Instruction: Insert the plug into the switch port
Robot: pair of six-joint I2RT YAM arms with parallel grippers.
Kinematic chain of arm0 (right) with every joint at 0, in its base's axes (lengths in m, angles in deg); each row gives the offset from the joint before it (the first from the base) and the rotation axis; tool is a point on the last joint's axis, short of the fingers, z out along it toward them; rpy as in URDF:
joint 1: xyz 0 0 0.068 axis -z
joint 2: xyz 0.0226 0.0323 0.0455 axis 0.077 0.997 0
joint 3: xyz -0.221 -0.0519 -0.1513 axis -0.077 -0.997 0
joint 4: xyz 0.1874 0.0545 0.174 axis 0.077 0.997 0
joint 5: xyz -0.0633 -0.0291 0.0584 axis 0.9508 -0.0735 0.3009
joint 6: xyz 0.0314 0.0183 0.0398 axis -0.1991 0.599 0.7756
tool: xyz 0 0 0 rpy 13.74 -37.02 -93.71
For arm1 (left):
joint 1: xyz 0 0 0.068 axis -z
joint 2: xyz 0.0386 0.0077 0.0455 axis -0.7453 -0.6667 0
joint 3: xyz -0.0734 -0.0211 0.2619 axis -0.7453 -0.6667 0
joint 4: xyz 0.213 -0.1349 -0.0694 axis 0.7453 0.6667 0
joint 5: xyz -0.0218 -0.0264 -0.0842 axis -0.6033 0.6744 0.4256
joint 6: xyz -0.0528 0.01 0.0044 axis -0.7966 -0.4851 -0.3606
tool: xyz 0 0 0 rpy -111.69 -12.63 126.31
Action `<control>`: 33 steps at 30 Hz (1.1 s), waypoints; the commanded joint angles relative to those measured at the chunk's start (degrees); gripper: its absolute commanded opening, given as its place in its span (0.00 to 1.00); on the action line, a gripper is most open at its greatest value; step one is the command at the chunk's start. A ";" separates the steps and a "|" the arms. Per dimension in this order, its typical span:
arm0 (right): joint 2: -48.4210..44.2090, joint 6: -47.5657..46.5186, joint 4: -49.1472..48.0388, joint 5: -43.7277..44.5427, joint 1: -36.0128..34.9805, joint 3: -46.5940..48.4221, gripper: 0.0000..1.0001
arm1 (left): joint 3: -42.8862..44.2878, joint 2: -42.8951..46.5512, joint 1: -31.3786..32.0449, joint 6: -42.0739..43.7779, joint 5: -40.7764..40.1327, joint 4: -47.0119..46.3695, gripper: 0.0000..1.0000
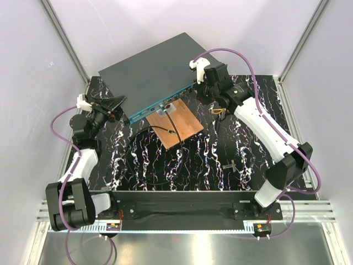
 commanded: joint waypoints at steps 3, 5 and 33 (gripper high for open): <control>-0.19 -1.28 -3.55 1.58 -0.30 1.21 0.00 | 3.40 1.02 1.74 3.86 0.27 -4.99 0.00; 0.60 -1.19 -3.37 0.53 -0.30 3.04 0.00 | 3.40 1.02 1.74 3.86 0.35 -4.90 0.00; 9.74 1.62 -1.79 -4.84 -0.21 18.87 0.00 | 2.96 0.75 1.74 4.65 0.35 -4.11 0.00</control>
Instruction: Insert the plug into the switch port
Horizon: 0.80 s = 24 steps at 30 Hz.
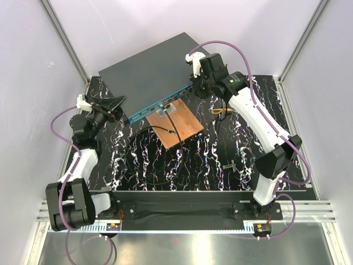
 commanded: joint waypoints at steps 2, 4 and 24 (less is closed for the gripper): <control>1.44 1.77 -11.89 -4.84 -0.47 4.87 0.04 | 3.05 0.66 1.74 4.65 0.48 -4.28 0.00; 0.74 1.60 -13.55 -5.02 -0.47 3.91 0.09 | 3.22 0.58 1.74 4.65 0.48 -4.28 0.00; -10.07 -2.27 -11.98 -5.20 1.28 -10.60 0.59 | 3.75 0.93 1.82 5.97 0.66 -2.70 0.00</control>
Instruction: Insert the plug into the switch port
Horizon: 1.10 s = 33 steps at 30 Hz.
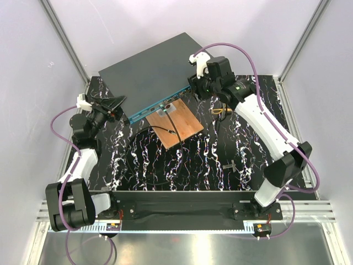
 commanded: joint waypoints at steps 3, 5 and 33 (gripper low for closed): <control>-4.96 -0.39 1.09 -4.83 1.18 -1.66 0.59 | 3.57 0.82 1.82 5.53 0.62 -3.20 0.00; -5.05 -0.56 3.46 -6.07 1.44 -1.93 0.59 | 3.57 0.73 1.82 5.62 0.62 -3.29 0.00; 1.63 6.46 -5.66 -5.72 3.38 1.94 0.17 | 3.48 0.64 1.82 5.35 0.62 -3.38 0.00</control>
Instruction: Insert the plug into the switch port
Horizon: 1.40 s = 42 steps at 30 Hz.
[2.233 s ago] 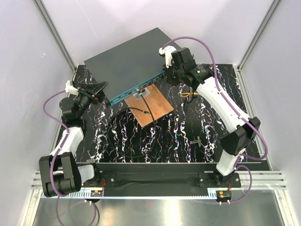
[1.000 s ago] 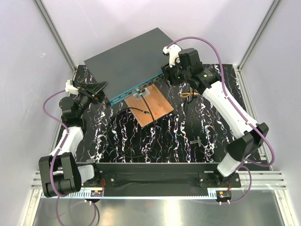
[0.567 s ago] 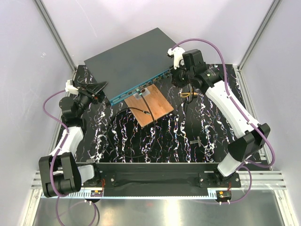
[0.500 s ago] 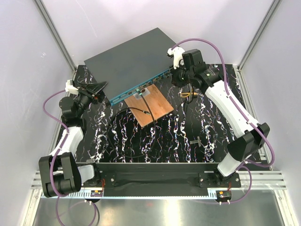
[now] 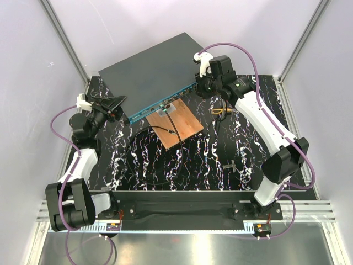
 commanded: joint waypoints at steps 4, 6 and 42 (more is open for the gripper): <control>0.47 3.26 -8.84 1.93 0.16 2.37 0.17 | 2.78 0.71 1.82 4.89 0.46 -4.03 0.00; 0.47 3.70 -10.16 3.07 0.16 2.02 0.17 | 2.61 0.80 1.82 4.81 0.46 -4.03 0.00; -16.21 -5.87 -1.49 -6.67 3.59 -11.40 0.65 | 3.14 3.52 -0.55 8.59 1.78 0.45 0.71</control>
